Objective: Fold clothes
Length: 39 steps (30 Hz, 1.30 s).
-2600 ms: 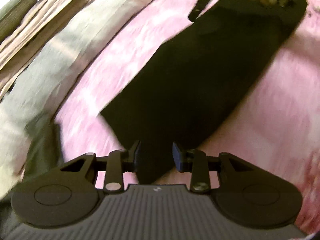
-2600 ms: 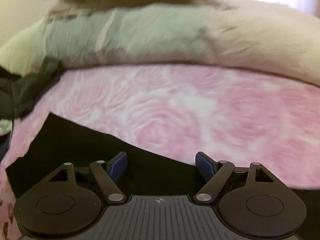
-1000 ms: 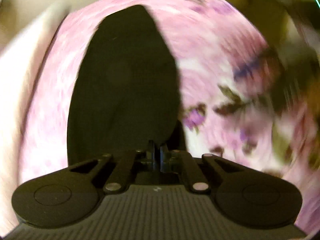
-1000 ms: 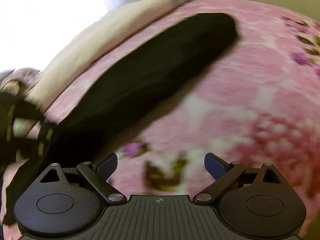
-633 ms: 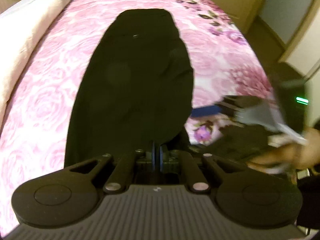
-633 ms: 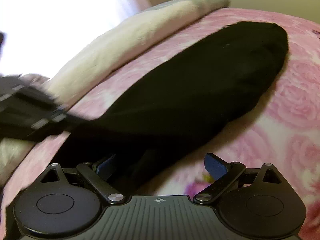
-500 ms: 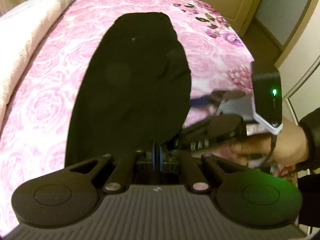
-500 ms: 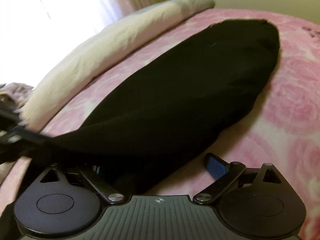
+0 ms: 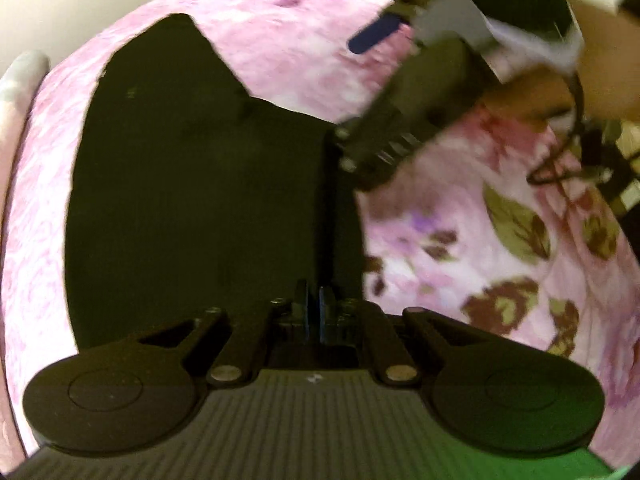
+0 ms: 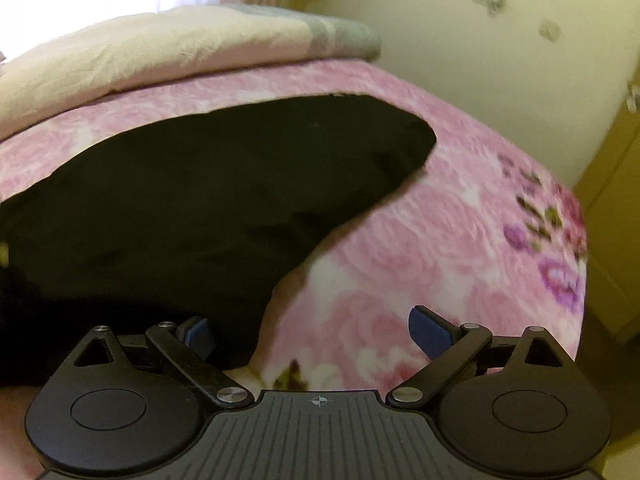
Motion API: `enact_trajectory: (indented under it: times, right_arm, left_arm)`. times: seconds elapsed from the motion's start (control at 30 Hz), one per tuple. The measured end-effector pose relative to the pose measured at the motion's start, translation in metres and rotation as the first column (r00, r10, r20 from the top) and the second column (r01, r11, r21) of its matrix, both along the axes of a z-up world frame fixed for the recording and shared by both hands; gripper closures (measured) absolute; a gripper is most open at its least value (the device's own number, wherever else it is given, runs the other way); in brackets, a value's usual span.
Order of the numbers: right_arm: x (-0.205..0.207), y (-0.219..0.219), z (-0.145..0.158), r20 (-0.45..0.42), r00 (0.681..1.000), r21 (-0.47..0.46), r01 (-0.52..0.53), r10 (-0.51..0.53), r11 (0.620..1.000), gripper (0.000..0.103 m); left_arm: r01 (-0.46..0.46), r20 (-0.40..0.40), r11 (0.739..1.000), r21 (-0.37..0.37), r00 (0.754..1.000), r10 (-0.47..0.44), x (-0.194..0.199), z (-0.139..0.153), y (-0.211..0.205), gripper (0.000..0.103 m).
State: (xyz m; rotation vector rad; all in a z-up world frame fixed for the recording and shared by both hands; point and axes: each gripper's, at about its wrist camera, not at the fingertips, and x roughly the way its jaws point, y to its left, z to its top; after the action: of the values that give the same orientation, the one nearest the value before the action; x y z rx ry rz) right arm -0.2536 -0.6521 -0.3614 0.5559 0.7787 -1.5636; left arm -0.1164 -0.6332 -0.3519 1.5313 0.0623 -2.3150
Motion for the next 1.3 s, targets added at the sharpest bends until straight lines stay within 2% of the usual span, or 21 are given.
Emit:
enact_trajectory:
  times: [0.13,0.23,0.33,0.43,0.53,0.7,0.73,0.77,0.8,0.9,0.93,1.07,1.1,1.17,1.23,1.3]
  right_arm:
    - [-0.015,0.003,0.000,0.095,0.988,0.128,0.106,-0.119,0.986,0.007]
    - [-0.041,0.012,0.014,0.199,0.974,0.108,0.090,-0.110,0.990,0.007]
    - [-0.066,0.010,0.027,0.304,0.949,0.072,0.067,-0.086,0.995,0.007]
    - [-0.091,-0.039,0.023,0.409,0.909,0.063,0.066,-0.086,0.996,0.007]
    - [-0.116,-0.087,0.018,0.508,0.857,0.053,0.065,-0.084,0.996,0.007]
    - [-0.157,-0.168,0.008,0.649,0.756,0.052,0.068,-0.086,0.996,0.008]
    - [-0.163,-0.186,0.000,0.657,0.747,0.075,0.070,-0.102,0.995,0.028]
    - [-0.168,-0.202,-0.007,0.661,0.741,0.100,0.067,-0.116,0.993,0.043]
    - [-0.171,-0.217,-0.011,0.654,0.747,0.118,0.054,-0.119,0.992,0.043]
    - [-0.167,-0.247,-0.010,0.571,0.820,0.087,-0.025,-0.029,0.996,0.043]
    - [-0.166,-0.253,-0.011,0.566,0.824,0.095,-0.029,-0.030,0.995,0.042]
    - [-0.173,-0.251,-0.006,0.605,0.787,0.176,0.020,-0.124,0.984,0.040]
    - [-0.174,-0.247,0.002,0.596,0.793,0.177,0.025,-0.128,0.984,0.040]
    - [-0.174,-0.238,0.022,0.558,0.823,0.146,0.025,-0.103,0.989,0.040]
    - [-0.173,-0.234,0.046,0.501,0.865,0.068,0.008,-0.041,0.998,0.040]
    - [-0.173,-0.240,0.066,0.453,0.891,-0.004,-0.016,0.016,1.000,0.040]
  left_arm:
    - [0.004,0.042,1.000,-0.015,0.999,-0.004,-0.002,-0.006,0.012,0.092]
    - [-0.031,-0.002,0.999,-0.015,1.000,0.031,-0.010,0.006,0.010,0.087]
    - [-0.072,-0.061,0.997,-0.011,0.996,0.071,-0.020,0.020,0.007,0.074]
    - [-0.113,-0.114,0.994,-0.004,0.987,0.111,-0.031,0.031,0.001,0.073]
    - [-0.163,-0.123,0.986,0.043,0.978,0.168,-0.051,0.016,-0.021,0.073]
    - [-0.206,-0.045,0.968,0.140,0.976,0.214,-0.067,-0.022,-0.041,0.074]
    - [-0.211,-0.040,0.967,0.145,0.975,0.219,-0.066,-0.025,-0.040,0.074]
    - [-0.216,-0.037,0.965,0.148,0.974,0.224,-0.064,-0.027,-0.040,0.074]
    - [-0.222,-0.035,0.963,0.151,0.973,0.229,-0.064,-0.027,-0.041,0.074]
    - [-0.233,-0.024,0.959,0.162,0.970,0.240,-0.065,-0.027,-0.042,0.074]
    - [-0.234,-0.019,0.957,0.169,0.970,0.241,-0.066,-0.027,-0.043,0.073]
    - [-0.239,-0.011,0.947,0.214,0.969,0.247,-0.068,-0.021,-0.049,0.072]
    - [-0.238,-0.018,0.943,0.232,0.968,0.249,-0.065,-0.017,-0.052,0.072]
    - [-0.235,-0.067,0.939,0.250,0.964,0.259,-0.061,-0.002,-0.056,0.073]
    - [-0.255,-0.129,0.936,0.241,0.948,0.291,-0.057,0.014,-0.064,0.073]
    - [-0.295,-0.167,0.930,0.218,0.928,0.333,-0.054,0.022,-0.074,0.073]
